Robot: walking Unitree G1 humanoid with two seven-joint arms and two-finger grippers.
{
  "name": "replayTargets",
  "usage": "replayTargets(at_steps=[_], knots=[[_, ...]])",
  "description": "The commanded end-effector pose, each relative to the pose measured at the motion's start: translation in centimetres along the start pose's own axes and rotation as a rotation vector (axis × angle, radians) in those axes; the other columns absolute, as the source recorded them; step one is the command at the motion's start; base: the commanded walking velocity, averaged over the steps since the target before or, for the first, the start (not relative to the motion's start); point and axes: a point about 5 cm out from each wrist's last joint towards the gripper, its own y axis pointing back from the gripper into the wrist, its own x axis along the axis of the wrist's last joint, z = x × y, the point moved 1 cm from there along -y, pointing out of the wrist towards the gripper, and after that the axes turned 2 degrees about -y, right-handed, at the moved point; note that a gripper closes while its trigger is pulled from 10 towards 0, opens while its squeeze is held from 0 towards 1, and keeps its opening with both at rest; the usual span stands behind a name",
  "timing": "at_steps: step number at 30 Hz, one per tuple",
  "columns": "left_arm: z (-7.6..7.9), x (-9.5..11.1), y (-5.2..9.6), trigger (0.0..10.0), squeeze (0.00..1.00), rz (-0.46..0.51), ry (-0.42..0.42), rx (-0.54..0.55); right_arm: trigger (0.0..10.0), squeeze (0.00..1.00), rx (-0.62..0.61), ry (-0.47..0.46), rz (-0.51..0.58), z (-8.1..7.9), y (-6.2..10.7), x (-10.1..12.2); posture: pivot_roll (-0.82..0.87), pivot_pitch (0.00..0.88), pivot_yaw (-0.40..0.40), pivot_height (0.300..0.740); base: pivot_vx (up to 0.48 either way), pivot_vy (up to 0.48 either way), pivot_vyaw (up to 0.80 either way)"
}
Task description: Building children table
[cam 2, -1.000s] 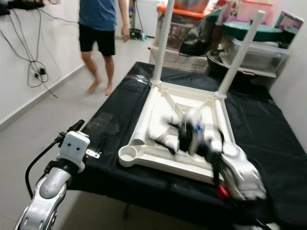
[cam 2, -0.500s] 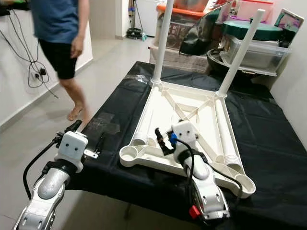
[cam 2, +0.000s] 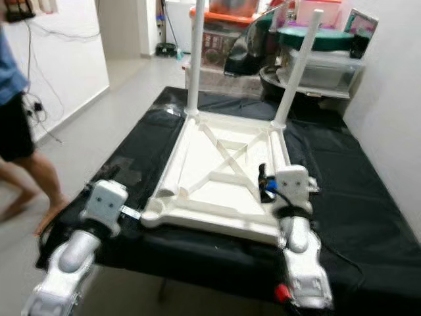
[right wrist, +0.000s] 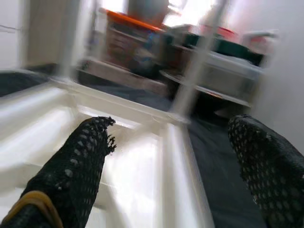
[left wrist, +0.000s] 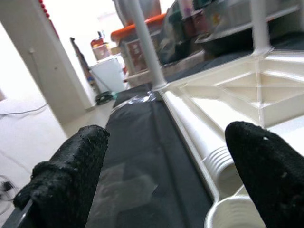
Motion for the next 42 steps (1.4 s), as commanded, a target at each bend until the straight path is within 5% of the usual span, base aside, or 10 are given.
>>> replayTargets(at_steps=[1,4,9,15,16,22,26,42], knots=[[0.5,-0.2,0.1,10.0,0.00,-0.009,-0.003,-0.016,10.0,0.00,0.006,-0.017,-0.044,0.1,0.1,-0.9,0.06,0.000,-0.097,0.740,0.000,-0.281,0.00],[0.5,-0.2,0.1,10.0,0.00,-0.010,-0.002,-0.015,10.0,0.00,-0.002,-0.080,-0.095,0.1,0.1,-1.7,0.06,0.000,-0.097,0.740,0.000,0.000,0.00],[0.4,-0.3,0.1,10.0,0.00,-0.014,0.009,-0.014,10.0,0.00,-0.013,-0.045,-0.098,0.7,0.1,-1.9,0.06,0.000,-0.089,0.740,0.000,0.000,0.00],[0.7,-0.4,0.1,10.0,0.00,-0.017,0.006,-0.024,10.0,0.00,0.105,0.145,-0.135,0.9,0.1,-2.8,0.05,0.000,-0.084,0.740,0.000,0.000,0.00],[0.8,-0.5,0.1,10.0,0.00,-0.018,0.006,-0.028,10.0,0.00,0.181,0.248,-0.192,0.9,0.4,-4.0,0.05,0.000,-0.083,0.740,0.000,0.000,0.00],[0.8,-0.4,0.0,10.0,0.00,-0.017,0.004,-0.030,10.0,0.00,0.315,0.333,-0.272,1.0,1.0,-5.5,0.05,0.000,-0.084,0.740,0.000,0.000,0.00],[0.8,-0.4,0.0,10.0,0.00,-0.018,0.003,-0.028,10.0,0.00,0.420,0.473,-0.339,2.7,2.0,-7.0,0.05,0.000,-0.085,0.740,0.000,0.000,0.00],[0.7,-0.7,0.4,10.0,0.00,-0.031,-0.003,-0.046,10.0,0.00,0.644,0.513,-0.361,7.6,2.6,-5.0,0.05,0.000,-0.070,0.740,0.000,0.000,0.00]])
